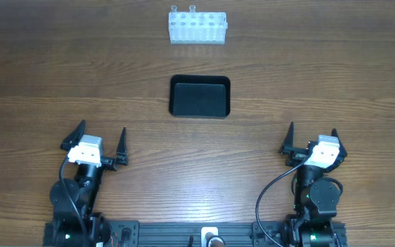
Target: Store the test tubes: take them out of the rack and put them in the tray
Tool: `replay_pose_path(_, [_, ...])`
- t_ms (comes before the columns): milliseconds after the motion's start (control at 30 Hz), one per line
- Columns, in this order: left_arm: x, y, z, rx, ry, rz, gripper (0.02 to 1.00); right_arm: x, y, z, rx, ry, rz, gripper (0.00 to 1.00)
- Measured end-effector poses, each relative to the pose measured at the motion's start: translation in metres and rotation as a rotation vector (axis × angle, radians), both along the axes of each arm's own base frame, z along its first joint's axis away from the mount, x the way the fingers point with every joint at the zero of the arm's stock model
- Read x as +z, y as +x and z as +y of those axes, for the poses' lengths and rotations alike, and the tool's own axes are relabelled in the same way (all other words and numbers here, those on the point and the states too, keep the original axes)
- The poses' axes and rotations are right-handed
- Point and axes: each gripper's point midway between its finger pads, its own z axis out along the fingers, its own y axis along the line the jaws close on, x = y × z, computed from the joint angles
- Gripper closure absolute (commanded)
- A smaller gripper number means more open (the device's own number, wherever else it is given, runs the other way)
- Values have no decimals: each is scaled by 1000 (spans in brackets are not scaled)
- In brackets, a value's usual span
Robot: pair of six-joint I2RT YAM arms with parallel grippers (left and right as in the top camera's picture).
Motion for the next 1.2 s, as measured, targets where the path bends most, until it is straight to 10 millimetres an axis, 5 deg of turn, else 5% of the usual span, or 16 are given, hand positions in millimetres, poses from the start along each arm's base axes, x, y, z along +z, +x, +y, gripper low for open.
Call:
replay_pose_path(533, [1, 0, 0, 0, 0, -5, 18, 0, 0, 0, 0, 0, 0, 9])
replay_pose_path(800, [49, 6, 0, -3, -23, -172, 18, 0, 0, 0, 0, 0, 0, 9])
replay_pose_path(1033, [94, 57, -3, -23, -65, -66, 20, 0, 0, 0, 0, 0, 1, 7])
replay_pose_path(1200, [138, 125, -12, -53, -114, -14, 18, 0, 0, 0, 0, 0, 1, 7])
